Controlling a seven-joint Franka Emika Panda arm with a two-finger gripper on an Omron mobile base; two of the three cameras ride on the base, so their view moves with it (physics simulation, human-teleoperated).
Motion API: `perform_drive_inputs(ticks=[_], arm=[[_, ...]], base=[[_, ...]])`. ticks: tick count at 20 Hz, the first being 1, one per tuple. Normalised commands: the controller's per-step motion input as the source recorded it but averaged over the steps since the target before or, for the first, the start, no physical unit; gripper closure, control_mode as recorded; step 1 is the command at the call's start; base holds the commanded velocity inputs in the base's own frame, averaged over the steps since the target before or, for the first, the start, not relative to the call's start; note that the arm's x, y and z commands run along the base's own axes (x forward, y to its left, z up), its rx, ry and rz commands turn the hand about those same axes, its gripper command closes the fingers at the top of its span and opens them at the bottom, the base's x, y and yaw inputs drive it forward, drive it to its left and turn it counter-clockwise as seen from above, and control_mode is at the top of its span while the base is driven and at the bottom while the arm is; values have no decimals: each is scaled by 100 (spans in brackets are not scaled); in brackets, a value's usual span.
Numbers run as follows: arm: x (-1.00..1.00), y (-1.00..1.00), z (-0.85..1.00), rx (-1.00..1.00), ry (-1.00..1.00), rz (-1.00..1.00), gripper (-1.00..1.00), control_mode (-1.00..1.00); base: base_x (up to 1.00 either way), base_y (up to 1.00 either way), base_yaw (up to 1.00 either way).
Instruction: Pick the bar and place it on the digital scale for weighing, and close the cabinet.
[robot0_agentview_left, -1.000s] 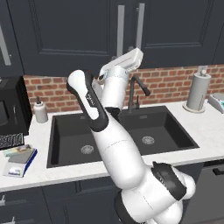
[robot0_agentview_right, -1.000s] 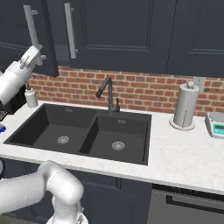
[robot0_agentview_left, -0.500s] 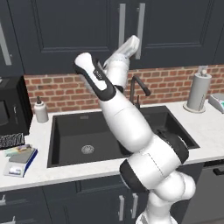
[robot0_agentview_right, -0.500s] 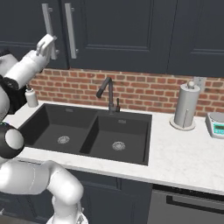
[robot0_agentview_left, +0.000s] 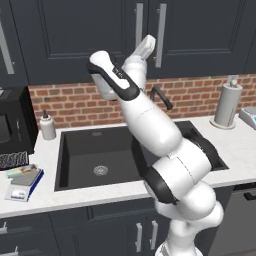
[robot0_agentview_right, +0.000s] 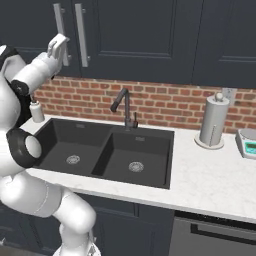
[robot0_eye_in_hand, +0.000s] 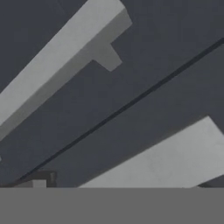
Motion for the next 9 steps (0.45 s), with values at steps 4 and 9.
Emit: perform_drive_inputs(ticks=[4,9], arm=[[88,0,-75,-11,-34,-16,-100,-100],[100,-10,-88,-13,-47,-21,-100,-100]], base=[[0,0,0],[0,0,0]])
